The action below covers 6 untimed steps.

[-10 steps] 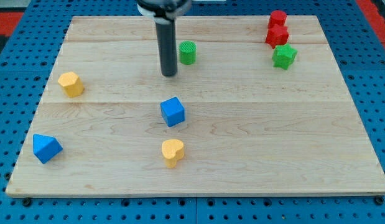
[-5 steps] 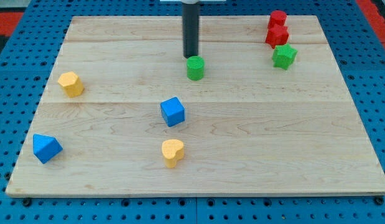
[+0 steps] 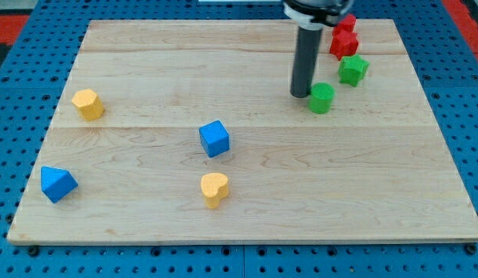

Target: Move the green circle to the bottom of the green star

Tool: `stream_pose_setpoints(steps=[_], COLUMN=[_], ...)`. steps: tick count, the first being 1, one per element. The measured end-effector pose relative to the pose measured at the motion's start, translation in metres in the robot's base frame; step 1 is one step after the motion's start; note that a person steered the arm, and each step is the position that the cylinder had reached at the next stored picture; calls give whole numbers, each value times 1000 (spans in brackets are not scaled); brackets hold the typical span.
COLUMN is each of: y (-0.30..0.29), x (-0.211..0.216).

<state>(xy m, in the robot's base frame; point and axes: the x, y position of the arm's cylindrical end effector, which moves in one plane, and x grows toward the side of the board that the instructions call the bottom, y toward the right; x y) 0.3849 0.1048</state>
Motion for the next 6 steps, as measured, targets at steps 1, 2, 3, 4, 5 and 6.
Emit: stream_pose_setpoints(steps=[1,2,3,4,5,6], y=[-47,-27,47,44,-28,-128], x=[12,25,18,23,46,35])
